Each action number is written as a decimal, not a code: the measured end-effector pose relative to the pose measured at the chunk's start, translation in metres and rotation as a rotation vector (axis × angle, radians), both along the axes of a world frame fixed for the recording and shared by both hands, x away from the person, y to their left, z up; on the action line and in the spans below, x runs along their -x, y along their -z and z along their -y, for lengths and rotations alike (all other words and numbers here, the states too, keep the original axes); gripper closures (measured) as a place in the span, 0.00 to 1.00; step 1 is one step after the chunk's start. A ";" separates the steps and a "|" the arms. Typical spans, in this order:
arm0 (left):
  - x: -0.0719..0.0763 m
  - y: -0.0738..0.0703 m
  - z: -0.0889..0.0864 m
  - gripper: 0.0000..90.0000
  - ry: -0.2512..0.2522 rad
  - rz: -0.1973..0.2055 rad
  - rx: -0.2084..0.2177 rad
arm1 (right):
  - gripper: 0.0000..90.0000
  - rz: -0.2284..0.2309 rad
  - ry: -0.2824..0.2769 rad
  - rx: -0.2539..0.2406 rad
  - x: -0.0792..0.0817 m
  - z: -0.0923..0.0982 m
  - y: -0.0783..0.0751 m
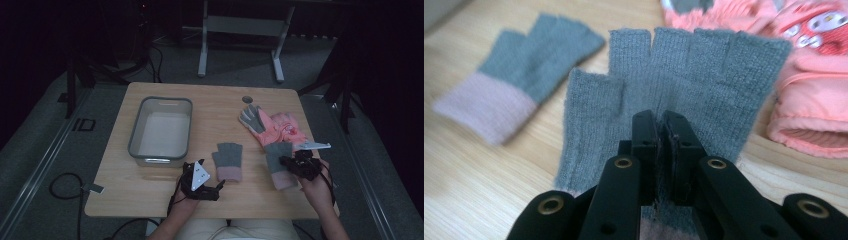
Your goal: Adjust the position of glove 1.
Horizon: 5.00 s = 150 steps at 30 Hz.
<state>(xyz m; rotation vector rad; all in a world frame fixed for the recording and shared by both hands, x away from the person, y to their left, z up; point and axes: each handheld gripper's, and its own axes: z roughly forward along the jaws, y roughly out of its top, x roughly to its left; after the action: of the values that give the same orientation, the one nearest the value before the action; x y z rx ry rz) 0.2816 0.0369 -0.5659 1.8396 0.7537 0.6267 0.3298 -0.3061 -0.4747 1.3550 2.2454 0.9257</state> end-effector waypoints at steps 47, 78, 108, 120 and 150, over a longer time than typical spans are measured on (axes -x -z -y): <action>0.001 0.000 0.001 0.01 0.004 0.010 -0.008 | 0.71 0.006 0.081 -0.015 -0.008 0.012 0.049; 0.001 0.000 0.001 0.04 0.004 0.008 -0.007 | 0.85 0.018 -0.039 0.098 -0.001 0.015 0.072; 0.000 0.000 -0.002 0.00 -0.015 -0.002 0.014 | 0.94 0.126 -0.005 -0.073 -0.010 -0.021 -0.015; 0.001 0.000 0.000 0.00 -0.007 0.002 0.005 | 0.94 0.130 -0.062 -0.117 -0.027 -0.078 -0.025; 0.000 0.000 -0.001 0.00 0.046 -0.020 0.009 | 0.93 -0.051 -0.129 -0.084 -0.036 -0.140 0.050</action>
<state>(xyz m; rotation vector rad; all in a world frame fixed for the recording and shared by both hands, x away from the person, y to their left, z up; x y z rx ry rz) 0.2820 0.0381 -0.5656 1.8520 0.7238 0.5751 0.3654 -0.1663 -0.5244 1.2950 2.3810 1.0514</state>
